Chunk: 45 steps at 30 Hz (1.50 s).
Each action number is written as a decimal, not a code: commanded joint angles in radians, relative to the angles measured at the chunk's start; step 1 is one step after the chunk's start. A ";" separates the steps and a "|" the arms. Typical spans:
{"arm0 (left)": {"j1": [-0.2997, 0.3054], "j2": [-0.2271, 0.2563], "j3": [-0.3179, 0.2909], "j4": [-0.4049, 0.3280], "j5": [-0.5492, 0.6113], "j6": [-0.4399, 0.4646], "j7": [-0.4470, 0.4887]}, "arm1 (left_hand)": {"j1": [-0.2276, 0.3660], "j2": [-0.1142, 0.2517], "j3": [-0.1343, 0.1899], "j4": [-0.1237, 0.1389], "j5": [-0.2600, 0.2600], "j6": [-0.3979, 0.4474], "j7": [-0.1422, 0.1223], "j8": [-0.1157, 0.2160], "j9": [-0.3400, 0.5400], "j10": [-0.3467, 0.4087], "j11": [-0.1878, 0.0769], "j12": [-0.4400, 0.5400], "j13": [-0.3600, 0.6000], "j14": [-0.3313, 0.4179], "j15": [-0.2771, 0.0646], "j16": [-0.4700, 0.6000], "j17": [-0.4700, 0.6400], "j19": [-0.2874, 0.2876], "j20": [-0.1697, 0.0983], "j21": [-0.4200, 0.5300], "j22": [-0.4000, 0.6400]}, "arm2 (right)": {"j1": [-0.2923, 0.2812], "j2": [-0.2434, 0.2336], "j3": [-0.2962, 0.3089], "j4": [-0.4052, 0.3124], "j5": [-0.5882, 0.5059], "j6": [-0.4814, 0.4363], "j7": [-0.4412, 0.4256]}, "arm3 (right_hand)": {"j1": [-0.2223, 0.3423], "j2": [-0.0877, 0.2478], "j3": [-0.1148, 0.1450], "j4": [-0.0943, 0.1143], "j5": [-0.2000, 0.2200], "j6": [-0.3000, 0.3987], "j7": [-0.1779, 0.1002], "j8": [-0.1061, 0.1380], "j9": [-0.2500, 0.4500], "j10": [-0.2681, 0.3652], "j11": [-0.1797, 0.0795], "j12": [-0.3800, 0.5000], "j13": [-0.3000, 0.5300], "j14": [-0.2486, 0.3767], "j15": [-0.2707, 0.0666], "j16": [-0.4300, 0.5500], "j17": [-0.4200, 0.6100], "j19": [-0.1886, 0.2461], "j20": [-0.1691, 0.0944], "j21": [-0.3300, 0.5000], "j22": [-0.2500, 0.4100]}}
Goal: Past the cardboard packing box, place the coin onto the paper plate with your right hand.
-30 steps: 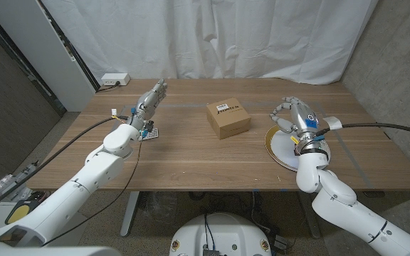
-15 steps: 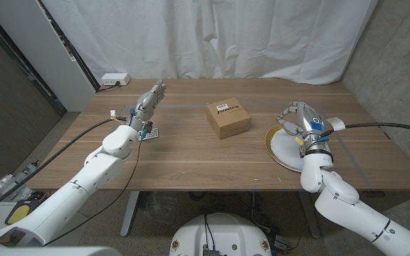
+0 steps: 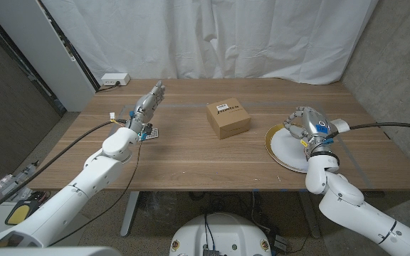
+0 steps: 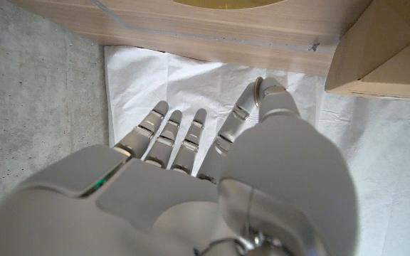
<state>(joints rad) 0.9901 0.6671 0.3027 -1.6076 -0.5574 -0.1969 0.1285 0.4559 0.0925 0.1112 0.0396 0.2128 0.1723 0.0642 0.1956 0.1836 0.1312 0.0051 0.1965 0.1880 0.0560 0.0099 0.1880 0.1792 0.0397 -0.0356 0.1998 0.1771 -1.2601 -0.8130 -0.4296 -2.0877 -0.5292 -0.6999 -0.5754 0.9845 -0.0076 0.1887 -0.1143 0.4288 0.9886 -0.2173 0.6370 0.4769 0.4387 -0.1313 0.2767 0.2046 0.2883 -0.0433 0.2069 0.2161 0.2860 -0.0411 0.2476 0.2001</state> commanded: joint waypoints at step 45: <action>-0.033 0.002 0.029 0.012 0.006 0.025 -0.030 | 0.004 0.016 -0.008 -0.002 -0.006 -0.013 -0.001 -0.001 0.003 -0.012 0.000 0.001 0.002 -0.013 0.001 -0.002 0.004 -0.017 -0.010 -0.002 0.003 | 0.040 -0.060 -0.079 0.067 0.137 -0.125 0.002 | 0.010 0.010 -0.011 0.001 -0.003 -0.008 -0.002 0.015 0.013 -0.013 -0.003 -0.015 0.002 -0.026 -0.022 -0.009 0.006 -0.024 -0.020 -0.014 -0.001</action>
<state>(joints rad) 0.9542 0.6659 0.3317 -1.5926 -0.5522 -0.1774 0.0959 0.4613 0.0978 0.1071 0.0354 0.2128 0.1649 0.0643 0.1955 0.1836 0.1187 0.0034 0.1965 0.1880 0.0454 0.0092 0.1880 0.1792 0.0291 -0.0356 0.1998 0.1771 -1.2482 -0.8827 -0.4793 -2.0562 -0.4084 -0.8377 -0.5658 0.9884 -0.0038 0.1780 -0.1144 0.4287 0.9800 -0.2124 0.6446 0.4798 0.4299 -0.1319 0.2683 0.2047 0.2705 -0.0400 0.1995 0.2161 0.2661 -0.0397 0.2366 0.2002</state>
